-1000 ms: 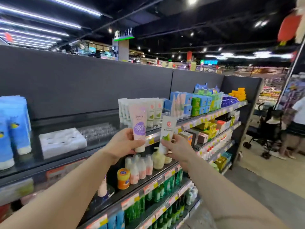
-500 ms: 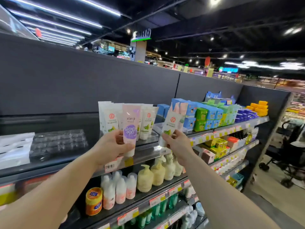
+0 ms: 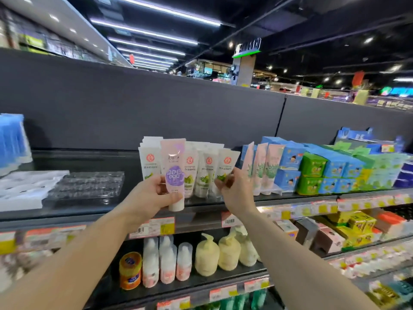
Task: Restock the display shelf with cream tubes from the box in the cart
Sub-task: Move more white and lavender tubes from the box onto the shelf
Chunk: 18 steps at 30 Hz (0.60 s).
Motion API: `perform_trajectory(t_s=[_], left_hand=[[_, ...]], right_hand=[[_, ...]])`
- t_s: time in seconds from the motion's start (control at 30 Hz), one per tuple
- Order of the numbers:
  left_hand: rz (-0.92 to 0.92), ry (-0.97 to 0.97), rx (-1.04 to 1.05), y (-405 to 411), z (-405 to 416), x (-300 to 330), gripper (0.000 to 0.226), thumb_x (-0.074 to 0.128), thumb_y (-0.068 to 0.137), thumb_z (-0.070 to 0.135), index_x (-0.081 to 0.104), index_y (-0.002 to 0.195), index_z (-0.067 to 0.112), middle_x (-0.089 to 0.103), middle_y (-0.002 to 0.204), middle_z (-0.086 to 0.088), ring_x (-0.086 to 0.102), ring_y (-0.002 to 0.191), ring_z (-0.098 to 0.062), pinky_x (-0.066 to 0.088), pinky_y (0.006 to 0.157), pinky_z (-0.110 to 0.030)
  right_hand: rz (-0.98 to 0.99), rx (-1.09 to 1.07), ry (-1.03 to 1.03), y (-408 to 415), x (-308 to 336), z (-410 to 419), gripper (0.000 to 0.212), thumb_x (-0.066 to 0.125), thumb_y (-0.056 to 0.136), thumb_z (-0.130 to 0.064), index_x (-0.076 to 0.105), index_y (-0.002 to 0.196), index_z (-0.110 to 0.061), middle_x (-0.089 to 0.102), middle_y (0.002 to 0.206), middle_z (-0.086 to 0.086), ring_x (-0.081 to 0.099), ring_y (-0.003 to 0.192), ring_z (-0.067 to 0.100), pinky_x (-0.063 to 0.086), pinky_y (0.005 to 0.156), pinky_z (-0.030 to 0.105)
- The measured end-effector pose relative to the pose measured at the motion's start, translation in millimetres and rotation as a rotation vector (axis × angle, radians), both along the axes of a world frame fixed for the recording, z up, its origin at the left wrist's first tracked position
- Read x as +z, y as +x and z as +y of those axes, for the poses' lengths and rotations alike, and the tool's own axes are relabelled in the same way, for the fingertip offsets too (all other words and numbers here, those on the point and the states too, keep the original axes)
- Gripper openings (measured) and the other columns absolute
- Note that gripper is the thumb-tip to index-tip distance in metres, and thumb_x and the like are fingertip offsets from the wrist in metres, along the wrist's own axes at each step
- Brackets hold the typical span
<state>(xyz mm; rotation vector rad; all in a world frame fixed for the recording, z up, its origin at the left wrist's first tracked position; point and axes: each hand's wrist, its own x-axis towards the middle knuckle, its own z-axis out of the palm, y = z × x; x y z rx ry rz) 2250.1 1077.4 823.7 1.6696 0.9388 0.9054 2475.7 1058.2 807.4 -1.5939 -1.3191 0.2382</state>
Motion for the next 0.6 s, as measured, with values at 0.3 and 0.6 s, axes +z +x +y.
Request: perform_trajectory(t_s=[0.3,0.6], left_hand=[[0.018,-0.045,0.047,3.5,0.0,0.8,0.033,0.071,0.084,0.014,0.061,0.113,0.025,0.073,0.104,0.009,0.067,0.099,-0.008,0.052,0.082,-0.026],[0.061,-0.02,0.067,7.7,-4.8,1.1,0.032,0.072,0.084,0.015,0.059,0.109,0.029,0.072,0.104,0.008,0.067,0.099,-0.008,0.051,0.092,-0.034]], right_hand=[[-0.103,0.034,-0.116,8.4,7.1,5.1,0.031,0.058,0.095,-0.024,0.047,0.123,-0.017,0.06,0.124,-0.004,0.055,0.106,0.011,0.044,0.085,0.023],[-0.109,0.005,-0.137,6.9,8.3,6.2,0.029,0.057,0.096,-0.023,0.045,0.121,-0.016,0.06,0.127,0.0,0.054,0.098,0.01,0.045,0.074,0.021]])
